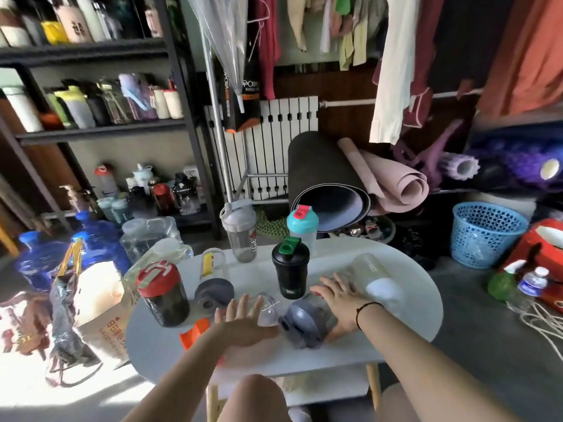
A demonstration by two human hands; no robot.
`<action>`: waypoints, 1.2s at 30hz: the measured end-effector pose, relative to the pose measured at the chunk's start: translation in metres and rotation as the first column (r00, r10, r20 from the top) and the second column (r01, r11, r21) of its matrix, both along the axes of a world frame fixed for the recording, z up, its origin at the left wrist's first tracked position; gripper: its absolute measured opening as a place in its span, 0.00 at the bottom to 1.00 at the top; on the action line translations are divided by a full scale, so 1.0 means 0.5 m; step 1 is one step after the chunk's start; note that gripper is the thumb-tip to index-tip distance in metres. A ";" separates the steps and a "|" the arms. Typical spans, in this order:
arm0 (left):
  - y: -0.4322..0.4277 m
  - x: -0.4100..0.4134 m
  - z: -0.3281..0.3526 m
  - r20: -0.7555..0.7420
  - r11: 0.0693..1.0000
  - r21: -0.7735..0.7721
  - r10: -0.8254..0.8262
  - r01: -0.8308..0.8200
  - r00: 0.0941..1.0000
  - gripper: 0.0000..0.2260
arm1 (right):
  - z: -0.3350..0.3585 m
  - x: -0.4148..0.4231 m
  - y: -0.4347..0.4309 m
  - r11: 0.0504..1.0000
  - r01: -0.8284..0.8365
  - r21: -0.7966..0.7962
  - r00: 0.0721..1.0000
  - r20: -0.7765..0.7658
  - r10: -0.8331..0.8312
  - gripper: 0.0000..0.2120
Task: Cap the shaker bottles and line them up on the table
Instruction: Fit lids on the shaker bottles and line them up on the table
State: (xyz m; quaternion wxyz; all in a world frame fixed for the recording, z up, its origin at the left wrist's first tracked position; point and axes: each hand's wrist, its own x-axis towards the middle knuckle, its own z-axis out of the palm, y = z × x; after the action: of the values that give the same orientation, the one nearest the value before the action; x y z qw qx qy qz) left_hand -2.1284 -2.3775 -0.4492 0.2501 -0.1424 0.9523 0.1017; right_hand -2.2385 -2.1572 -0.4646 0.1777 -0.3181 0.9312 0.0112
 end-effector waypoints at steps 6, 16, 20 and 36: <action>-0.005 -0.001 -0.017 -0.011 0.998 -0.047 -0.041 0.040 0.999 0.39 | 0.000 -0.007 -0.010 1.000 0.004 0.017 1.000 0.009 -0.004 0.55; -0.029 -0.023 -0.011 -0.249 1.000 -0.014 0.006 -0.010 0.968 0.29 | 0.018 -0.028 -0.014 0.991 -0.064 0.120 0.998 -0.019 0.066 0.55; -0.024 -0.060 0.012 -0.317 0.999 0.035 0.044 -0.034 0.948 0.31 | 0.044 -0.037 0.001 0.997 -0.074 0.002 0.997 0.022 0.073 0.47; 0.088 -0.262 0.086 -0.446 0.971 -0.097 -0.241 0.221 0.862 0.29 | 0.096 -0.138 0.205 0.965 -0.056 0.256 0.968 -0.222 0.115 0.45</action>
State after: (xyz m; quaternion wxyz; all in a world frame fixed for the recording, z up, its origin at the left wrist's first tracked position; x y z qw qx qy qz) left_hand -2.2593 -2.3336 -0.4060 0.0281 -0.0050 0.9963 0.0814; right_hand -2.3075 -2.0546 -0.4163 0.1039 -0.3302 0.9221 0.1728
